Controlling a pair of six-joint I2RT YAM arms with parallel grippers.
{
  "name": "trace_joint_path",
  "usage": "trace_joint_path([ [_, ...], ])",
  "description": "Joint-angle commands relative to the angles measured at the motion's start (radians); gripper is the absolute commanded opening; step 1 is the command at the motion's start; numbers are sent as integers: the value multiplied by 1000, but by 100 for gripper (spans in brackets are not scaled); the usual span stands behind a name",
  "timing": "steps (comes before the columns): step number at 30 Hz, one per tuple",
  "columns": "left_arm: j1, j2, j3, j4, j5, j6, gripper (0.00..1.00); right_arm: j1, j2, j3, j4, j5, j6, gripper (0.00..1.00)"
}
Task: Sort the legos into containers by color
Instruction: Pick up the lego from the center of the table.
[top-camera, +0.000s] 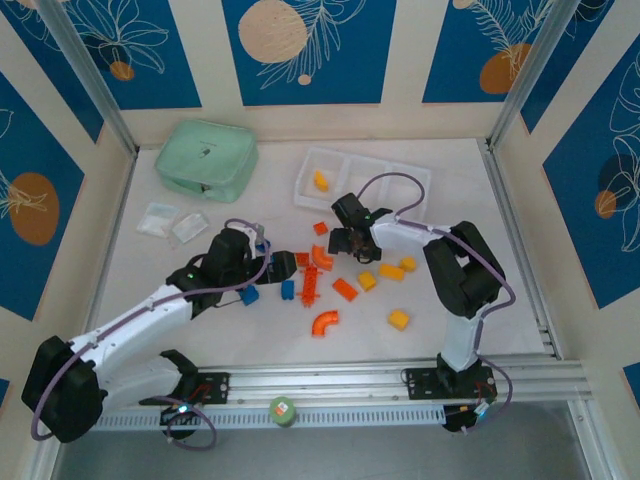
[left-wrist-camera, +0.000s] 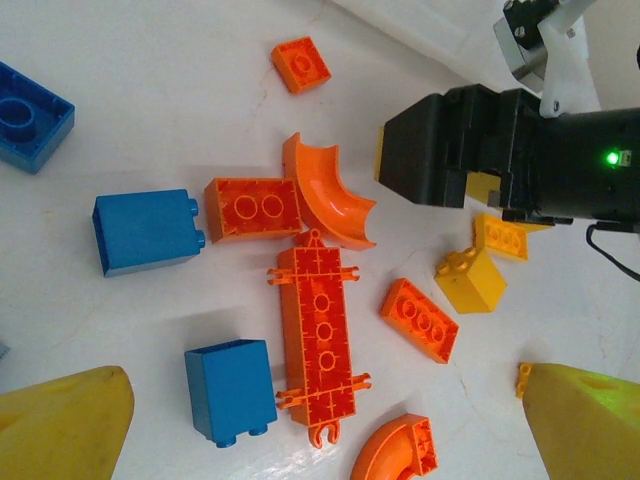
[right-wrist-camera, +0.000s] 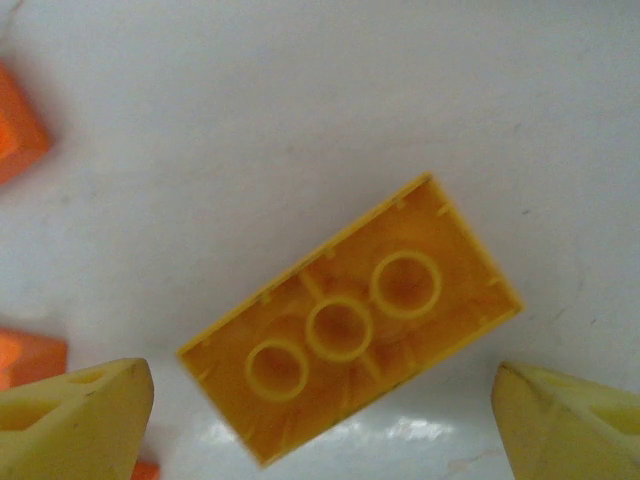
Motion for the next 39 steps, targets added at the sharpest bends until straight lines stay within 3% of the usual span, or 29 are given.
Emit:
trace_joint_path([
  [1, -12, 6, 35, 11, -16, 1, 99, -9, 32, 48, 38, 52, 21, 88],
  [12, -12, 24, 53, -5, -21, 19, 99, -3, 105, 123, 48, 63, -21, 70],
  [17, -12, 26, 56, 2, -18, 21, 99, 10, 78, 92, 29, 86, -37, 62],
  [27, -12, 29, 50, 13, -8, 14, 99, 33, 34, 21, 15, 138, -15, 55],
  [39, -12, 7, 53, -6, -31, 16, 99, 29, 16, -10, 78, 93, -31, 34],
])
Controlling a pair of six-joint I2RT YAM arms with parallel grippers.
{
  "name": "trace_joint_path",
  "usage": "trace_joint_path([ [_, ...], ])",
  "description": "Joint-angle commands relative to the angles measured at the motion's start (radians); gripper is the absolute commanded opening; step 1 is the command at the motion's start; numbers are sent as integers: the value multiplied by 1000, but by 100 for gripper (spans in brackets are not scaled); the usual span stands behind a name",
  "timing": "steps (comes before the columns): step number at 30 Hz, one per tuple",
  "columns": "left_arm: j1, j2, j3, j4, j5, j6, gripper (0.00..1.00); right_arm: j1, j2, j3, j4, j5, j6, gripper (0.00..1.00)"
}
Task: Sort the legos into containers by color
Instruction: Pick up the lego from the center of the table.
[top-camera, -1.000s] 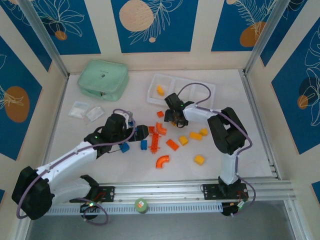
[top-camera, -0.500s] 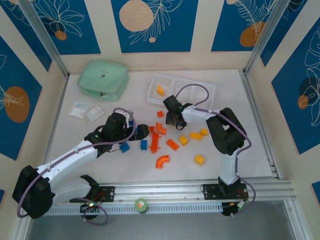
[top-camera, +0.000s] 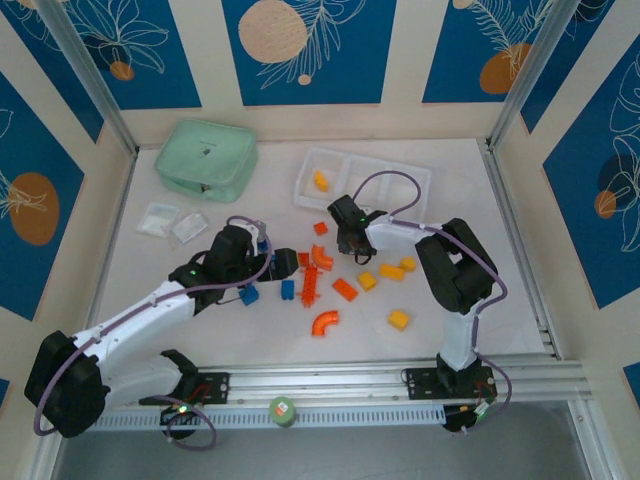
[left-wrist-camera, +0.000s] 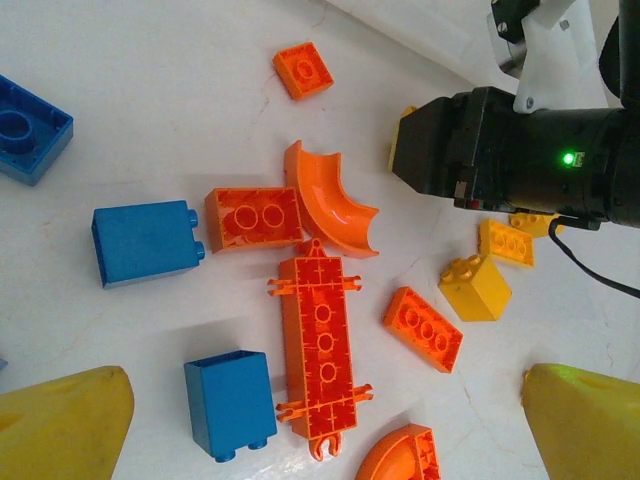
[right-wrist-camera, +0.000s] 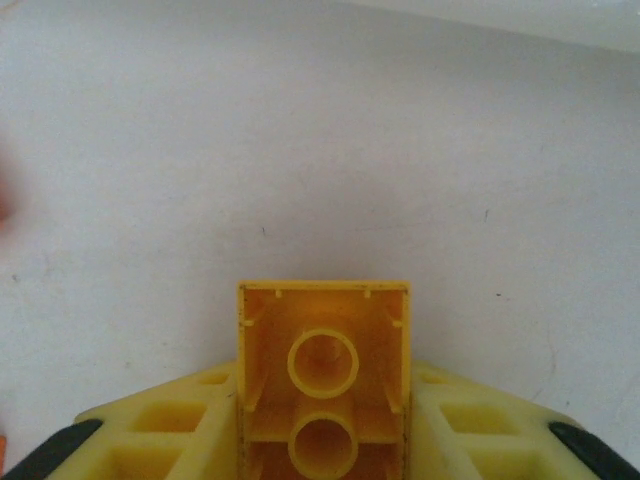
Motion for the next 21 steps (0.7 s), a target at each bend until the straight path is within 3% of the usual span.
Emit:
trace_joint_path([
  [1, -10, -22, 30, -8, -26, 12, 99, 5, -29, -14, 19, -23, -4, 33],
  [10, -10, -41, 35, -17, -40, 16, 99, 8, -88, -17, 27, -11, -54, 23],
  [21, 15, -59, 75, -79, -73, 55, 99, 42, -128, 100, -13, -3, -159, 21],
])
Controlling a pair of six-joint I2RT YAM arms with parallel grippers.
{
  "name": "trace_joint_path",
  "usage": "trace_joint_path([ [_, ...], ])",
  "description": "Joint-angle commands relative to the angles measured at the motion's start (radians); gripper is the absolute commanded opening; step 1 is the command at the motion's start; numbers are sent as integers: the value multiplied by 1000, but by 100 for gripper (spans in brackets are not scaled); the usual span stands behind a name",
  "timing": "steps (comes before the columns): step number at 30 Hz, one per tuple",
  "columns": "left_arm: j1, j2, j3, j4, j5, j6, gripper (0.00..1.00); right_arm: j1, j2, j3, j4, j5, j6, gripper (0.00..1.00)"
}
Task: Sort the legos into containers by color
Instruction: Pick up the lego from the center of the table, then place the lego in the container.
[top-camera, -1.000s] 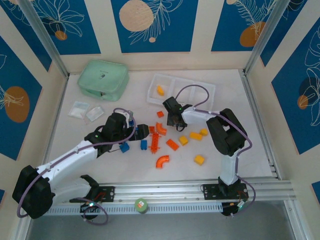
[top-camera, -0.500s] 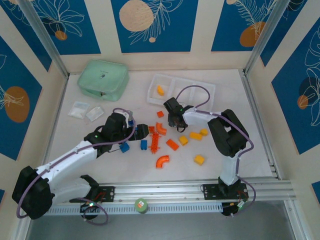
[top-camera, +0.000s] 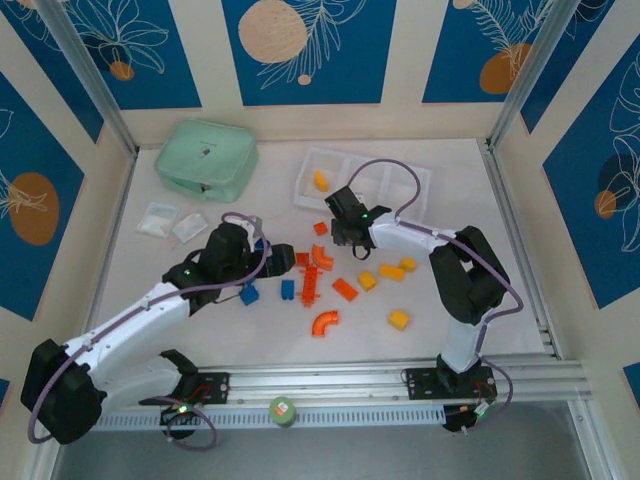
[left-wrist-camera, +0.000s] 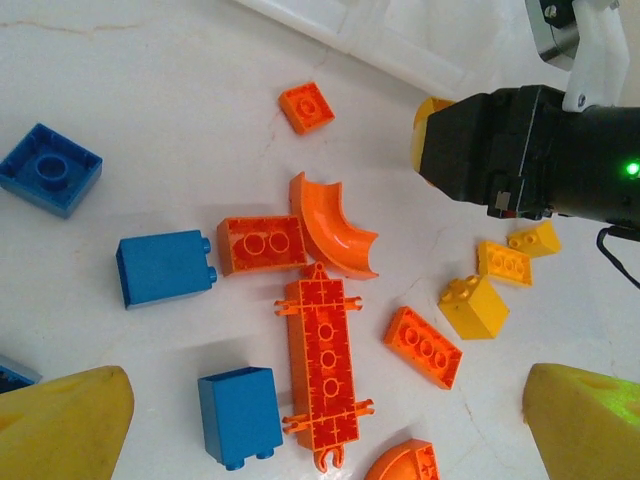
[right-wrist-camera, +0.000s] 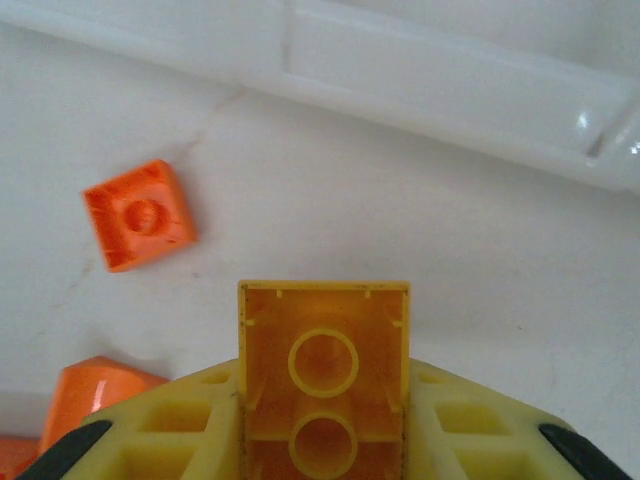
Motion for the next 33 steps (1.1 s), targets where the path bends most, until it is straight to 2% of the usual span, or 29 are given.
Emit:
trace_joint_path([
  [1, 17, -18, 42, -39, -21, 30, 99, 9, -25, 74, -4, 0, -58, 21],
  [8, 66, -5, 77, -55, -22, 51, 99, 0, 102, 273, 8, -5, -135, 20],
  [16, 155, 21, 99, -40, 5, 50, 99, -47, 306, 562, -37, -28, -179, 21],
  [20, 189, 37, 115, -37, 26, 56, 99, -64, 412, 705, -85, 2, -192, 21],
  [24, 211, 39, 124, -39, 35, 66, 99, -82, 490, 807, -107, -11, -193, 29],
  [28, 221, 41, 126, -40, 37, 71, 99, -89, 559, 945, -173, -19, -217, 45],
  [33, 223, 41, 128, -48, 47, 71, 99, -74, 514, 941, -191, -44, -242, 56],
])
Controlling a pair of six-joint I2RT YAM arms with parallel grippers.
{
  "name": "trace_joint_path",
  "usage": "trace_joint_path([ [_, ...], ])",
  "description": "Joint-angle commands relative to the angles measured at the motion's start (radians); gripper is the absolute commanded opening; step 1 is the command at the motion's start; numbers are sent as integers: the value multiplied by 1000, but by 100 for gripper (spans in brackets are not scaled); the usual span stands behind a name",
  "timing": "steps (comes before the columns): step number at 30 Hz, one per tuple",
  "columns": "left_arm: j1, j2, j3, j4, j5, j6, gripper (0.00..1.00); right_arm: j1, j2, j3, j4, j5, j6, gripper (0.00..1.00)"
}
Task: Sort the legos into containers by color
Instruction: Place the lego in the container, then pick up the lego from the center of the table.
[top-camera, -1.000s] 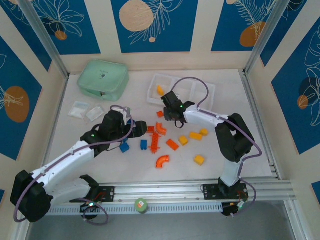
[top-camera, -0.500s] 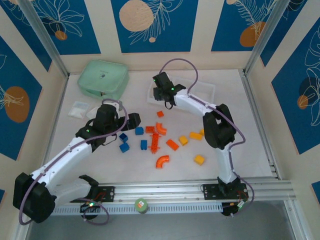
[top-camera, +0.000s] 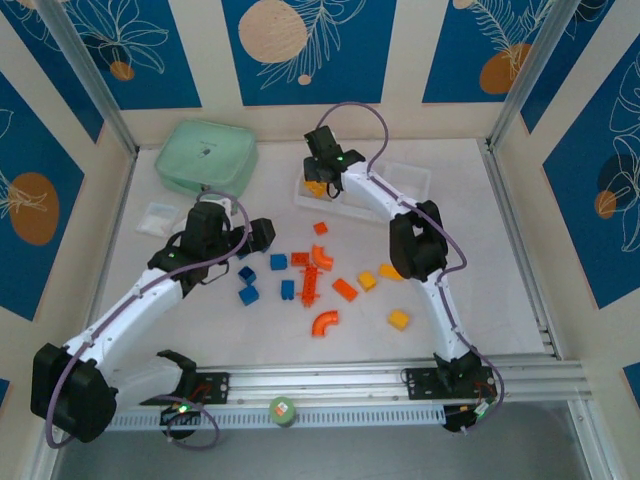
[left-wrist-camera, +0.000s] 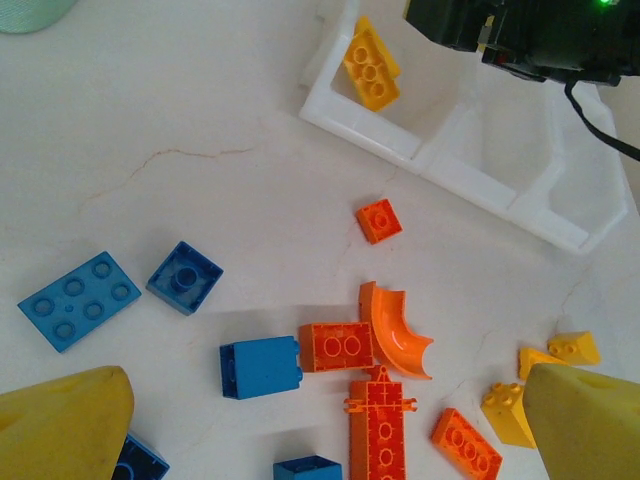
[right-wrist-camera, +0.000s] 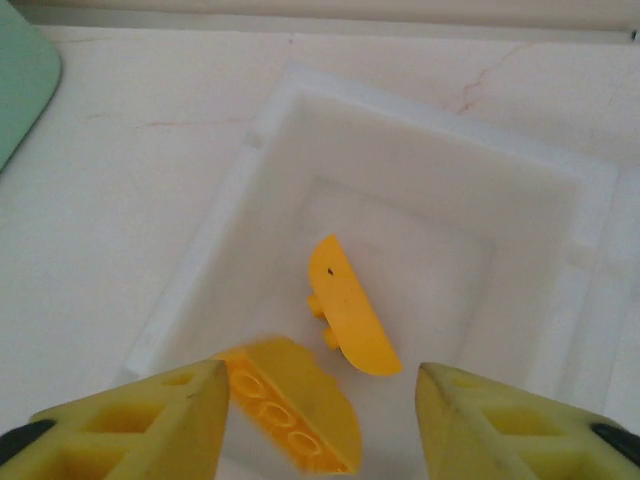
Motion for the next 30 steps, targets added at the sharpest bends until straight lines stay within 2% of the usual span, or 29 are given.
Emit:
trace_joint_path([
  [1, 12, -4, 32, -8, 28, 18, 99, 18, -59, -4, -47, -31, -28, 57],
  [8, 12, -52, 20, -34, 53, 19, 99, 34, -317, -332, 17, -115, 5, 61],
  [18, -7, -165, -80, -24, 139, -11, 99, 29, -647, -726, -108, -174, 71, 69],
  [24, -87, -201, -147, 16, 120, -65, 99, -3, -798, -978, -80, -283, 123, 72],
  [30, -177, -191, -192, 69, 67, -117, 99, -24, -849, -1138, -10, -362, 149, 74],
])
